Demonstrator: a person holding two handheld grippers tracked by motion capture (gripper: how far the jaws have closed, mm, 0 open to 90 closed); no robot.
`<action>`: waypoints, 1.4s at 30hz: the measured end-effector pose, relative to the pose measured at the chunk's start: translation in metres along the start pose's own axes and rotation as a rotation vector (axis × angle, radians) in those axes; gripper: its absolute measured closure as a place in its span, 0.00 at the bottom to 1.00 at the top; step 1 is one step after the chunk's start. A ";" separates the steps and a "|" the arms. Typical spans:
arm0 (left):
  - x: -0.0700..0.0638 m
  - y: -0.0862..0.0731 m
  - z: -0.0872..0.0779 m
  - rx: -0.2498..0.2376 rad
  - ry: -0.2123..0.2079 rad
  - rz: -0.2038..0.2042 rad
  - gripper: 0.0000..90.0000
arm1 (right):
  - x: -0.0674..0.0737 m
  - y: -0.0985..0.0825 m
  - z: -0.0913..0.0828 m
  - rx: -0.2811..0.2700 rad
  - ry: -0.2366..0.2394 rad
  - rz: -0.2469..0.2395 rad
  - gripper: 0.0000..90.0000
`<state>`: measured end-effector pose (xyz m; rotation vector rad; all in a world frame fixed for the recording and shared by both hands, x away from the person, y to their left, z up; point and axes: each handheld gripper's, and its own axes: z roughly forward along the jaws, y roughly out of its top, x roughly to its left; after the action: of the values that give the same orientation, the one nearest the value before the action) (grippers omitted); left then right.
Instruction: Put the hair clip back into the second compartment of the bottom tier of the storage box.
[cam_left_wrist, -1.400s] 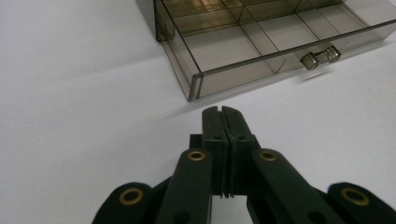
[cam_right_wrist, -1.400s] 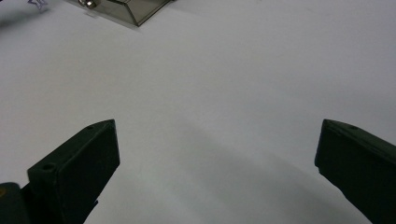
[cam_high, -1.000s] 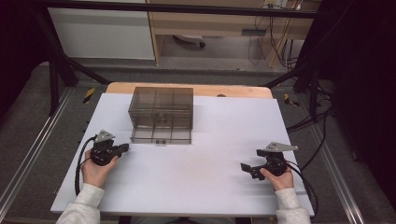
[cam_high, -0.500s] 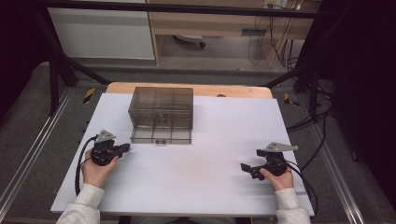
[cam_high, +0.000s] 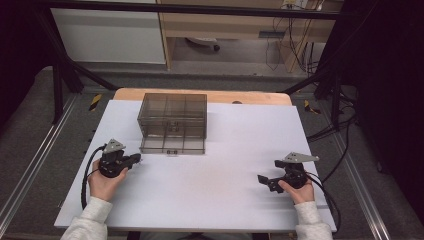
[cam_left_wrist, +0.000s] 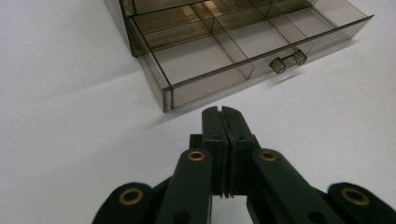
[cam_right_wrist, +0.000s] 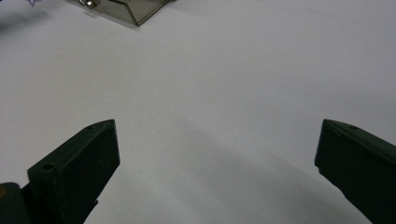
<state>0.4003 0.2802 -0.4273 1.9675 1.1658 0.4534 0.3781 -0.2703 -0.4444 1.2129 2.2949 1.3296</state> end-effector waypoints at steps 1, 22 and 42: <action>0.000 0.000 0.000 0.000 -0.002 -0.002 0.98 | 0.000 0.000 0.000 0.000 0.000 -0.001 0.01; -0.011 0.007 -0.002 -0.004 -0.036 0.025 0.98 | 0.000 0.000 0.000 0.001 0.001 -0.004 0.01; -0.020 0.015 -0.004 -0.005 -0.053 0.049 0.98 | 0.000 0.000 0.000 0.000 -0.003 -0.004 0.01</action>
<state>0.3963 0.2610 -0.4116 1.9960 1.0842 0.4259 0.3781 -0.2704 -0.4445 1.2088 2.2938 1.3257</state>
